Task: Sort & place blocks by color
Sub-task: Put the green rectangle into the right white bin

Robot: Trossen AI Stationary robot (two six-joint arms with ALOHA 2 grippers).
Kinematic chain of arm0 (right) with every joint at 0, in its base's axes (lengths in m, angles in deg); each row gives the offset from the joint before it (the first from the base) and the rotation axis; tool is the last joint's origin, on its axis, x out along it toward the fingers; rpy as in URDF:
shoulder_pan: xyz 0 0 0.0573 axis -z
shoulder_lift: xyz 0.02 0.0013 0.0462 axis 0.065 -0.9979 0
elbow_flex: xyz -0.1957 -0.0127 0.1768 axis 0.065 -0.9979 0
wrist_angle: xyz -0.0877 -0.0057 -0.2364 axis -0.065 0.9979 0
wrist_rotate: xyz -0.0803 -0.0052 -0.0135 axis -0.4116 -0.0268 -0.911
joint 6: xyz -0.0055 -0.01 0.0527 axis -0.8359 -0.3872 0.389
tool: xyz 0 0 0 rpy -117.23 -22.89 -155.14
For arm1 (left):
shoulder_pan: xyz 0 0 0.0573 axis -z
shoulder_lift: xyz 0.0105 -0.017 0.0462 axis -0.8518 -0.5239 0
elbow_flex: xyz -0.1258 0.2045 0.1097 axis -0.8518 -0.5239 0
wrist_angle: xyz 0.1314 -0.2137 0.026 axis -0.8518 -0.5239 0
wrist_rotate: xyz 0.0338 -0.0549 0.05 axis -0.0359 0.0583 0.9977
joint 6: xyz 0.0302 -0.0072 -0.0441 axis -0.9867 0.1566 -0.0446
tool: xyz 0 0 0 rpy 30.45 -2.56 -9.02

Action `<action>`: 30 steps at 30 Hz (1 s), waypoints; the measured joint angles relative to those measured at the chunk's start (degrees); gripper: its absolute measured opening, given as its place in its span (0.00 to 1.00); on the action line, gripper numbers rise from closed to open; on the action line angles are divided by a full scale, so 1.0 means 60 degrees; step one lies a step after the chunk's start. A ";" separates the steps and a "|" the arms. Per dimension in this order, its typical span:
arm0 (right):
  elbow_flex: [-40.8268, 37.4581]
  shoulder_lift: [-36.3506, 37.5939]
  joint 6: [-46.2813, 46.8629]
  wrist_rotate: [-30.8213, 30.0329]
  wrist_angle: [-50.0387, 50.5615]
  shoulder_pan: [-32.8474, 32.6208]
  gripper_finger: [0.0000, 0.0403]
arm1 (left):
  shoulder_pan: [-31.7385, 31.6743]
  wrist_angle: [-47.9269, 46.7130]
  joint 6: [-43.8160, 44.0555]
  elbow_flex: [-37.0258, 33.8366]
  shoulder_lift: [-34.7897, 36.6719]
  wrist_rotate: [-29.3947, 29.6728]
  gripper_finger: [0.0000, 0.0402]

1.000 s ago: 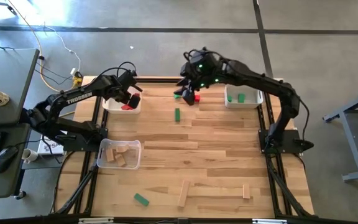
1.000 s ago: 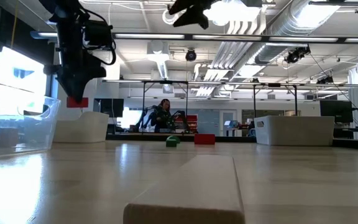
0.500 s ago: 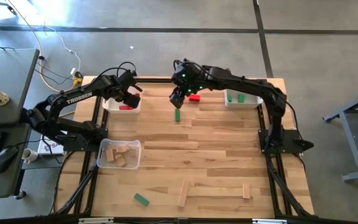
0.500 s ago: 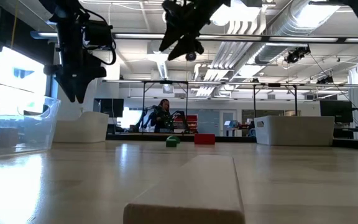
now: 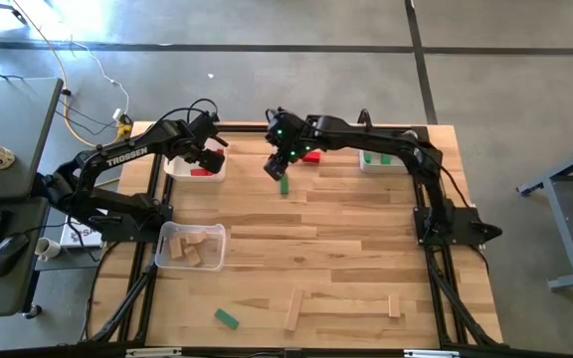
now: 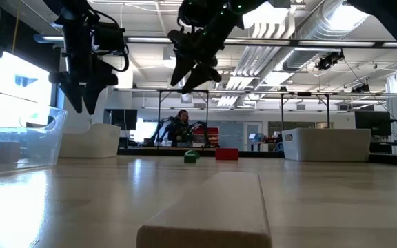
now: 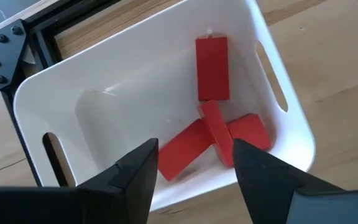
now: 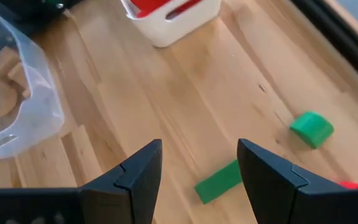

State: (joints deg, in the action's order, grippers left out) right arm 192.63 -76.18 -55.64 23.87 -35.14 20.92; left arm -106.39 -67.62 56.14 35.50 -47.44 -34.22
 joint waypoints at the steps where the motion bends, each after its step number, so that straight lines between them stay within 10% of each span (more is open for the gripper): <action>1: 0.0000 -0.0060 0.0192 -0.0009 -0.0002 0.0000 0.48 | 0.0000 0.0000 -0.0089 0.0000 0.0000 -0.0047 0.48; 30: 0.0000 -0.0732 0.7167 -0.2328 0.1259 -0.0438 0.48 | 0.0000 0.0000 -0.1393 0.0001 0.0000 -0.0508 0.48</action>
State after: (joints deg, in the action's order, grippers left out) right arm 192.63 -80.58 -12.64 9.90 -27.59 18.29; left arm -106.39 -67.62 47.78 35.50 -47.44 -37.27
